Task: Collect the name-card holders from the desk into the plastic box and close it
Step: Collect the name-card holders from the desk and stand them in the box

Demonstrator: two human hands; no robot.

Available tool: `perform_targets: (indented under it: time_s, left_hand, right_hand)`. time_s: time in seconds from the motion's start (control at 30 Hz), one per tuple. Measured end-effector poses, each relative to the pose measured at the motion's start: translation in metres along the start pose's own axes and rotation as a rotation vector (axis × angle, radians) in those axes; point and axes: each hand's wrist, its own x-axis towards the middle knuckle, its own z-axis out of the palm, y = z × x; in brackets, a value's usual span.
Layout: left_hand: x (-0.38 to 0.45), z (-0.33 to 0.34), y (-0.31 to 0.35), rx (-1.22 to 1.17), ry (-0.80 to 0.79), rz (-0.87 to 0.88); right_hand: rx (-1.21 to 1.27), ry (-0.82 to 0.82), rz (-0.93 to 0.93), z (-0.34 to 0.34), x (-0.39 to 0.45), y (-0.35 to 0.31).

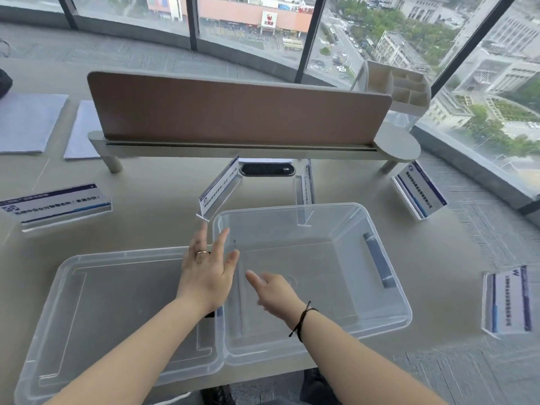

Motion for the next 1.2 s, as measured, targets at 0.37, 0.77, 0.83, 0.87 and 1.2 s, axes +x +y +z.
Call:
perform_targets:
  time_s: [0.37,0.77,0.83,0.87,1.2]
  left_hand:
    - [0.039,0.060,0.193,-0.019,-0.172,0.290]
    - [0.054,0.216,0.448,0.153,-0.323,0.503]
    - [0.056,0.241,0.481,0.178,-0.347,0.533]
    - [0.056,0.252,0.495,0.191,-0.361,0.543]
    - [0.065,0.328,0.547,0.396,-0.506,0.591]
  right_hand:
    - [0.261,0.220,-0.123,-0.190,-0.045,0.067]
    - [0.105,0.875,0.154,-0.427,-0.080,0.296]
    - [0.058,0.941,0.315,-0.450,-0.082,0.345]
    - [0.041,0.929,0.382,-0.455,-0.082,0.364]
    - [-0.104,0.643,0.347,-0.461,-0.063,0.439]
